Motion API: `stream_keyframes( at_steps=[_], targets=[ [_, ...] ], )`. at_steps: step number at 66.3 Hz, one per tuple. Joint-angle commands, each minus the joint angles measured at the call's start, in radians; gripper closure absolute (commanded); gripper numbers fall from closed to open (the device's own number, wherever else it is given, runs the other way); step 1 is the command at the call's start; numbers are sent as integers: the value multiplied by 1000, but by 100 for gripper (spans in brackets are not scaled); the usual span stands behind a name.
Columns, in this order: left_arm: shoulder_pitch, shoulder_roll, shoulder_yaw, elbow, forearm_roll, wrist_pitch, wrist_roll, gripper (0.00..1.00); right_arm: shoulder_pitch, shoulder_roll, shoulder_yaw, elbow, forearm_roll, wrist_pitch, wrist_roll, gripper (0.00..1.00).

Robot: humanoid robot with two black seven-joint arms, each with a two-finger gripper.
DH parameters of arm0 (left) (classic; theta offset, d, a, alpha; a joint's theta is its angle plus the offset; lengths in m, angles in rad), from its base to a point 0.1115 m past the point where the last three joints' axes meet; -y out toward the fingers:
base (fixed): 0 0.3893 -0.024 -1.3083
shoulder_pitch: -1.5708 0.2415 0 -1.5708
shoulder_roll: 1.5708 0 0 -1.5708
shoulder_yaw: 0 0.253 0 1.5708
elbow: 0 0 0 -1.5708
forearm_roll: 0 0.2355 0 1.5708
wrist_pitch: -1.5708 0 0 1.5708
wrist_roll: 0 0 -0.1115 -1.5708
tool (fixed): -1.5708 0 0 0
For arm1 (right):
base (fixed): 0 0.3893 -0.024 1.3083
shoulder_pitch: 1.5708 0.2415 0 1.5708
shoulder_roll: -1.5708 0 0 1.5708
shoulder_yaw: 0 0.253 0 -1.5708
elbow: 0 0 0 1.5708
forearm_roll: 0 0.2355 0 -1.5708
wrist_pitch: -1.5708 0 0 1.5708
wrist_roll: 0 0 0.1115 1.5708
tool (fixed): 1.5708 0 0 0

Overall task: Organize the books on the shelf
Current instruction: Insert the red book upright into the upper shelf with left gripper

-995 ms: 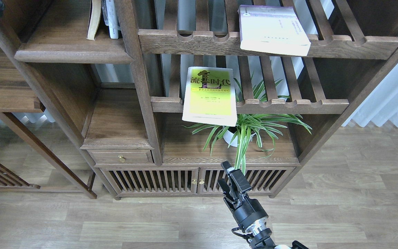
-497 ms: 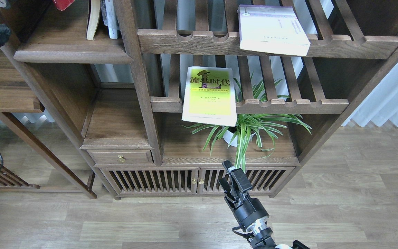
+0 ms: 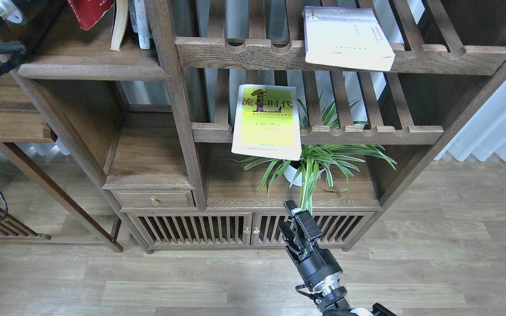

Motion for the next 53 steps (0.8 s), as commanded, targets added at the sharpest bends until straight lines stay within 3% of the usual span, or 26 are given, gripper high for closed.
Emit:
stream_keyframes(
  at_steps=[1,26,35,38,41,53],
  targets=[
    [0,4,28,-3,1,0,-4,97,-7,0,6,4,0,0,-2,1],
    [0,-5,39,-1,0,0,-15,91,-28,0,12,7,0,0,-2,1],
    [0,-5,37,-1,1,0,-22,80,-31,0,12,11,0,0,-2,1],
    [-2,-5,39,-1,1,0,-19,66,-31,0,14,11,0,0,-2,1],
    [-2,-3,39,-3,1,0,-19,61,-31,0,14,11,0,0,-2,1],
    [-3,-5,37,-6,0,0,-24,57,-35,0,14,11,0,0,-2,1]
  ],
)
